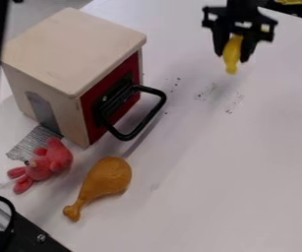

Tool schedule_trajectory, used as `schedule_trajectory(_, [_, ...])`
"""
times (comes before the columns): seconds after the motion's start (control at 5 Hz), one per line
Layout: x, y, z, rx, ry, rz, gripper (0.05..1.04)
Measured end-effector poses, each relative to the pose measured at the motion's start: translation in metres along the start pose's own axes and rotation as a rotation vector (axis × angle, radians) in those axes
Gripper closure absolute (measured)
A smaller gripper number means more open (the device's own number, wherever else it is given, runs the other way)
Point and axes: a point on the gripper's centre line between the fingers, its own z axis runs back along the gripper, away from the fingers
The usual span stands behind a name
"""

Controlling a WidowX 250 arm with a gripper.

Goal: Move the yellow object from the table to the top of the drawer

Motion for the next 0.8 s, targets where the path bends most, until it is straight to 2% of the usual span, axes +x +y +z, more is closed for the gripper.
schedule_trajectory(0.2, [-0.014,0.027,0.043,-0.014,-0.047,0.018,0.543])
schedule_trajectory(0.4, [-0.045,0.056,0.084,-0.025,-0.066,0.025,0.543])
schedule_trajectory(0.6, [-0.089,0.093,0.098,-0.028,-0.036,0.065,0.545])
schedule_trajectory(0.8, [-0.12,0.113,0.097,-0.007,0.008,0.074,0.547])
